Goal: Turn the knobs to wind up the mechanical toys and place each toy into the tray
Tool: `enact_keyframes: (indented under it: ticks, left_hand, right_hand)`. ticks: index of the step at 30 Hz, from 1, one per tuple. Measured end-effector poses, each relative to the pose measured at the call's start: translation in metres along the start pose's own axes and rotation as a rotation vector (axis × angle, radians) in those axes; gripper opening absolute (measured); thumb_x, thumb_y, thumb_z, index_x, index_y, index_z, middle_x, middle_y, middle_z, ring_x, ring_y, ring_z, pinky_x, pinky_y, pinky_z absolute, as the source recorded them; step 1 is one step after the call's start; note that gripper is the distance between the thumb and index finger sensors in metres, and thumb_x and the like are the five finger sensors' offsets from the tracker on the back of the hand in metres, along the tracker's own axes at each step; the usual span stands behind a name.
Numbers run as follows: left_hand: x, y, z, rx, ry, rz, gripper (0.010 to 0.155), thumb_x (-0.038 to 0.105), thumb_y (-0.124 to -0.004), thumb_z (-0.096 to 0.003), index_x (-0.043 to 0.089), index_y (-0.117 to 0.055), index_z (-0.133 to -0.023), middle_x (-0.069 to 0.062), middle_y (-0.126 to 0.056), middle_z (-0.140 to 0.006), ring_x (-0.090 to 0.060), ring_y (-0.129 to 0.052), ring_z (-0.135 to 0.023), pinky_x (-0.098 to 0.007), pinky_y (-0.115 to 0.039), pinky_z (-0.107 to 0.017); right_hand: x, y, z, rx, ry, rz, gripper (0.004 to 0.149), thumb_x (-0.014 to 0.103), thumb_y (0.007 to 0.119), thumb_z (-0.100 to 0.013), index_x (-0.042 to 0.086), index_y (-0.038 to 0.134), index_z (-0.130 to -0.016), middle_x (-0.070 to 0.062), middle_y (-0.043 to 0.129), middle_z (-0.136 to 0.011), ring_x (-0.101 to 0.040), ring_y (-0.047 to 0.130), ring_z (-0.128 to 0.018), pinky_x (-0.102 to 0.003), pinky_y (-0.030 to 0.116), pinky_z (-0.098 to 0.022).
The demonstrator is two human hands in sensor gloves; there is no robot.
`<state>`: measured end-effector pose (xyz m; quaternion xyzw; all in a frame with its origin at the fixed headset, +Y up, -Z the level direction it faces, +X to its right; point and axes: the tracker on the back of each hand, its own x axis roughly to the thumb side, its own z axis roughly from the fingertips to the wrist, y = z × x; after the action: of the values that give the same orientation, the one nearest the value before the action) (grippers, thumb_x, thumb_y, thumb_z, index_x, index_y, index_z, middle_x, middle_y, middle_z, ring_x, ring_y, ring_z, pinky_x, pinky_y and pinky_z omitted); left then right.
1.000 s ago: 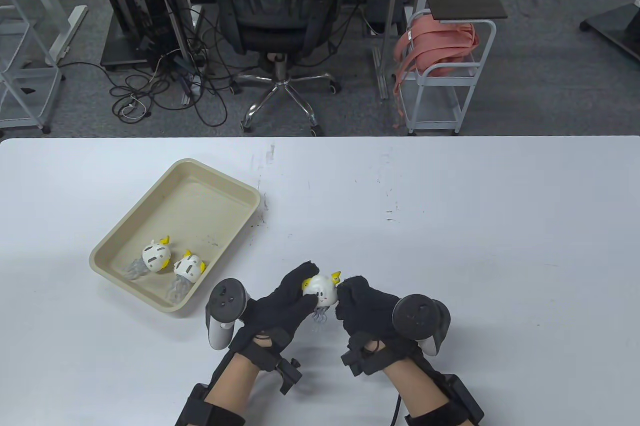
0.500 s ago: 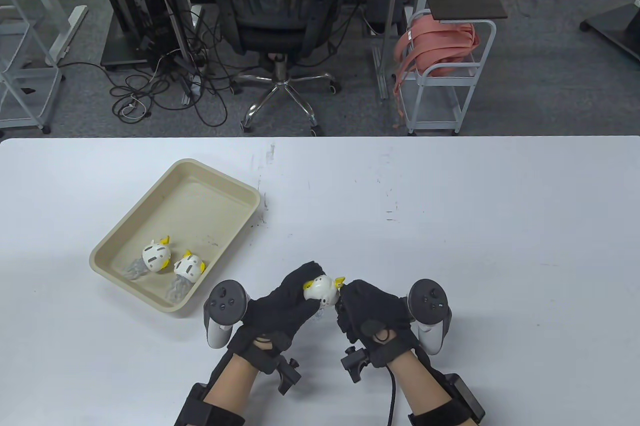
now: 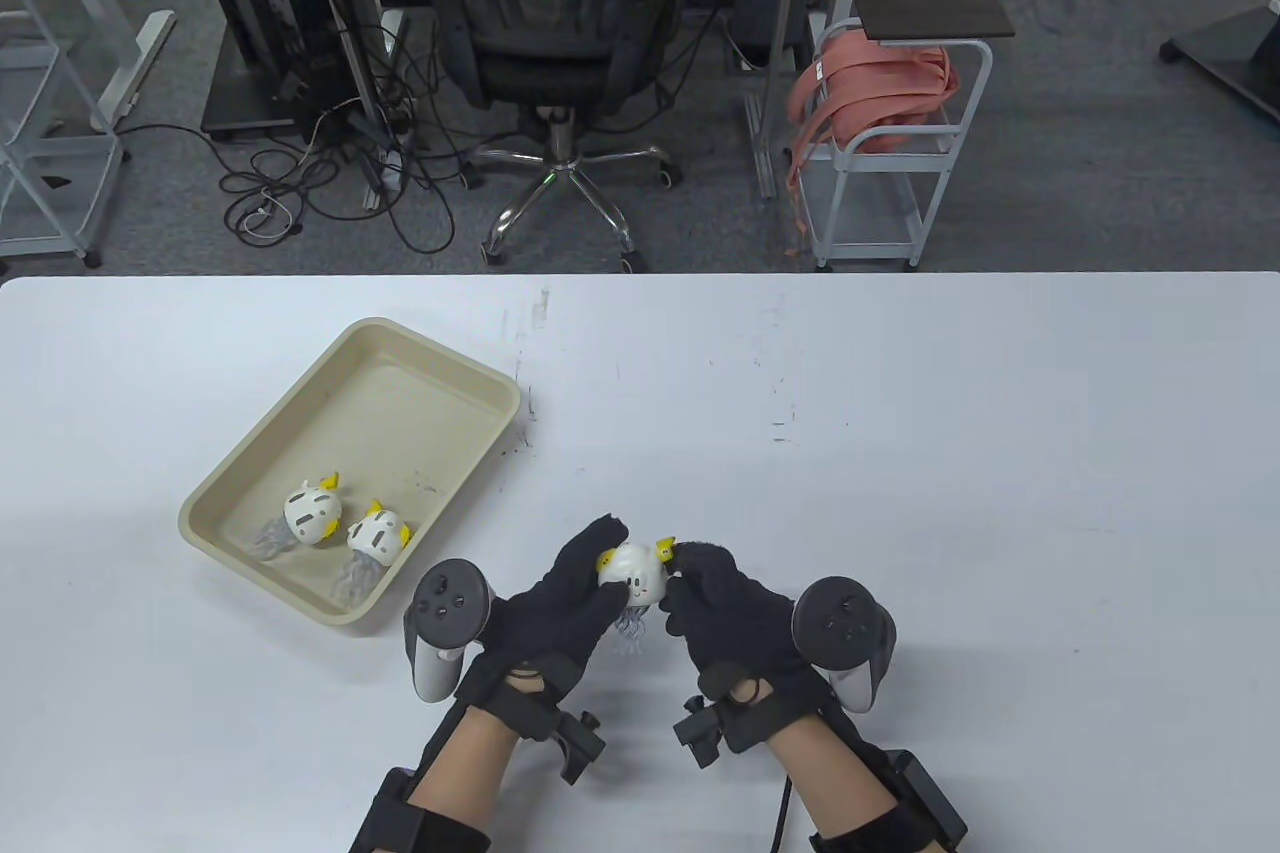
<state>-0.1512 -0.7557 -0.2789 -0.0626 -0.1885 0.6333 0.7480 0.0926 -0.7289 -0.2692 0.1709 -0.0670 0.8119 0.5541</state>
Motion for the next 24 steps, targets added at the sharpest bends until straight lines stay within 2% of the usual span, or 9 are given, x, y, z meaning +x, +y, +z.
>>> enact_keyframes:
  ticks: [2,10,15,24]
  left_hand:
    - [-0.001,0.0,0.0,-0.006,0.007,0.037,0.068,0.042,-0.074,-0.0519,0.018,-0.049,-0.111,-0.019,-0.077,-0.101,-0.024,-0.104,-0.07,-0.044,-0.081,-0.061]
    - [-0.002,-0.002,-0.001,-0.041,0.017,0.117,0.069,0.044,-0.074,-0.0517,0.013,-0.053,-0.109,-0.021,-0.083,-0.096,-0.02,-0.108,-0.065,-0.042,-0.085,-0.058]
    - [-0.002,-0.003,-0.001,-0.046,0.012,0.106,0.069,0.044,-0.075,-0.0515,0.015,-0.053,-0.11,-0.018,-0.082,-0.098,-0.02,-0.108,-0.068,-0.043,-0.084,-0.06]
    - [0.003,-0.004,-0.002,-0.051,-0.024,0.008,0.067,0.041,-0.079,-0.0499,0.026,-0.053,-0.11,-0.01,-0.076,-0.106,-0.024,-0.103,-0.078,-0.046,-0.078,-0.066]
  right_hand:
    - [0.003,0.001,0.0,0.005,-0.024,0.031,0.049,0.023,0.075,-0.051,-0.007,0.066,-0.089,-0.022,0.091,-0.071,-0.03,0.095,-0.047,-0.053,0.076,-0.042]
    - [0.015,-0.003,0.004,-0.081,-0.22,0.262,0.046,0.025,0.074,-0.047,-0.008,0.075,-0.079,-0.017,0.099,-0.058,-0.024,0.1,-0.035,-0.049,0.082,-0.034]
    - [0.012,-0.006,0.003,-0.099,-0.184,0.22,0.045,0.028,0.074,-0.046,-0.008,0.08,-0.072,-0.014,0.102,-0.048,-0.02,0.1,-0.025,-0.046,0.084,-0.027]
    - [-0.008,-0.011,-0.002,-0.059,0.047,-0.029,0.043,0.032,0.076,-0.047,-0.009,0.088,-0.055,-0.003,0.104,-0.026,-0.008,0.098,-0.003,-0.036,0.087,-0.009]
